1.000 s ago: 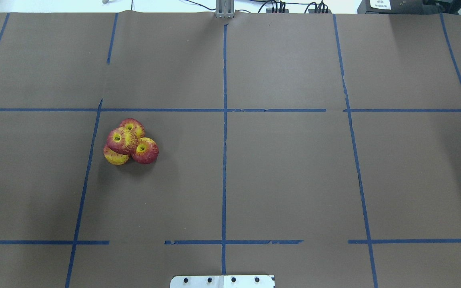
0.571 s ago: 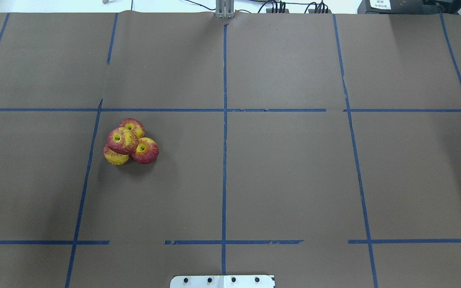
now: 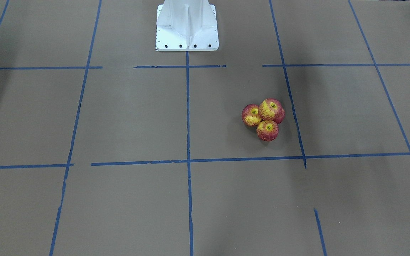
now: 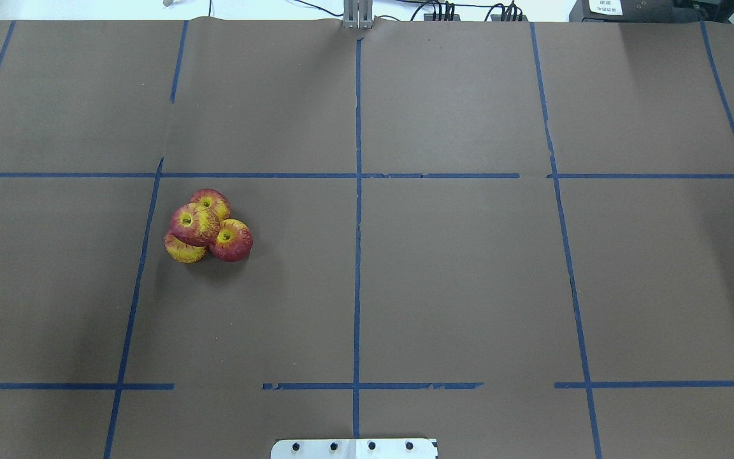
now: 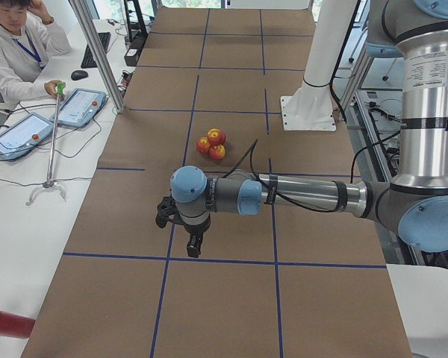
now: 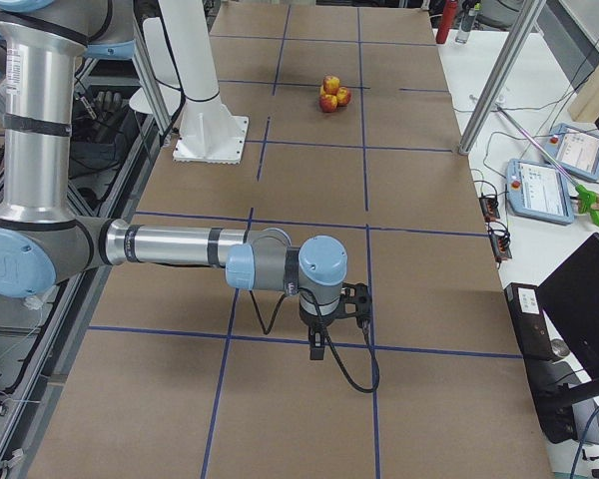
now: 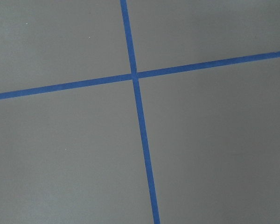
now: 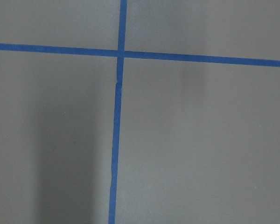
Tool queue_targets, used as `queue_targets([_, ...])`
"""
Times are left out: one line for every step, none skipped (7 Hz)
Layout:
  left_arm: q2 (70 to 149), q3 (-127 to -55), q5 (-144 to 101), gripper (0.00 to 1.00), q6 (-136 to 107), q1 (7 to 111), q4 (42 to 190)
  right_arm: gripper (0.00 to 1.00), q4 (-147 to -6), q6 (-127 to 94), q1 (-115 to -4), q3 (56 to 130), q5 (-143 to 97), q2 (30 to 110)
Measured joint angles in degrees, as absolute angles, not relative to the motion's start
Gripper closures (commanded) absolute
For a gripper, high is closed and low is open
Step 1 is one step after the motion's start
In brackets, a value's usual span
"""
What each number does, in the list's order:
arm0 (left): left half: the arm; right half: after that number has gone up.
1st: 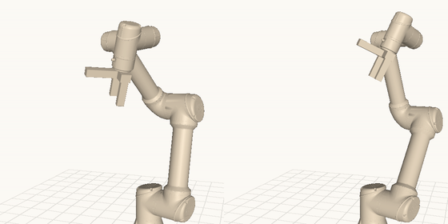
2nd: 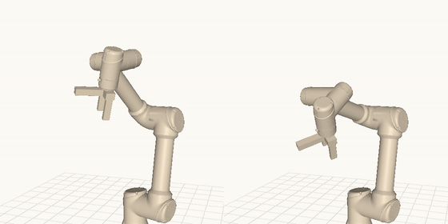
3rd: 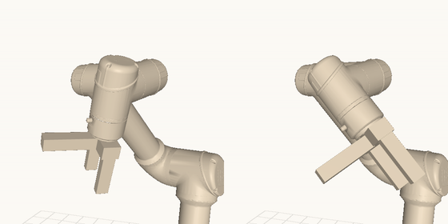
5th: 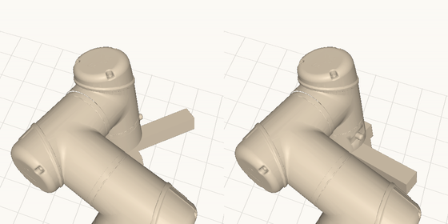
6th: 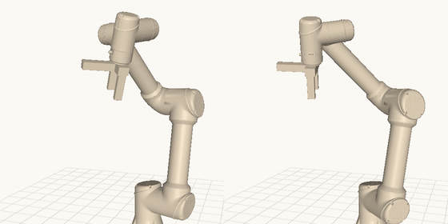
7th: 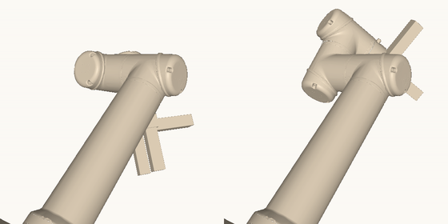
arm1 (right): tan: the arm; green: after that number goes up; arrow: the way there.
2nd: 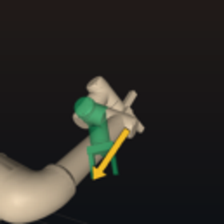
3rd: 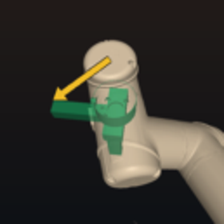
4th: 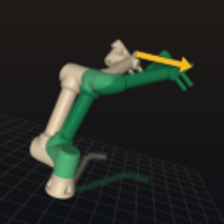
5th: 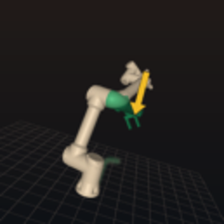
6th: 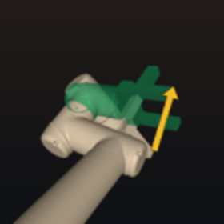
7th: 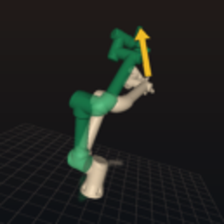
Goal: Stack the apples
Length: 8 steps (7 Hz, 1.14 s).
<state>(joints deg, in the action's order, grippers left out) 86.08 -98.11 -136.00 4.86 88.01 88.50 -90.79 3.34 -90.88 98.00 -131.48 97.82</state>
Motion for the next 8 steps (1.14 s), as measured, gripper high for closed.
queue_targets([86.05,-98.06,-135.84,0.0,4.78,88.43,88.33,0.0,-90.79,3.34,-90.88,98.0,-131.48,97.82])
queue_targets([86.11,-98.0,-135.68,0.0,4.71,89.17,88.06,0.0,-90.79,3.34,-90.88,98.0,-131.48,97.82])
queue_targets([86.18,-97.99,-135.57,0.0,4.68,89.7,87.9,0.0,-90.79,3.34,-90.88,98.0,-131.5,97.82])
queue_targets([86.3,-98.01,-135.49,0.0,4.66,89.96,87.86,0.0,-90.79,3.34,-90.88,98.0,-131.52,97.82])
queue_targets([86.38,-97.99,-135.46,0.0,4.68,90.04,87.87,0.0,-90.79,3.34,-90.88,98.0,-131.51,97.82])
queue_targets([86.42,-97.95,-135.44,0.0,4.72,90.06,87.9,0.0,-90.79,3.34,-90.88,98.0,-131.49,97.82])
queue_targets([86.45,-97.9,-135.42,0.0,4.74,90.08,87.92,0.0,-90.79,3.34,-90.88,98.0,-131.49,97.82])
queue_targets([86.53,-97.86,-135.38,0.0,4.74,90.07,87.91,0.0,-90.79,3.34,-90.88,98.0,-131.49,97.82])
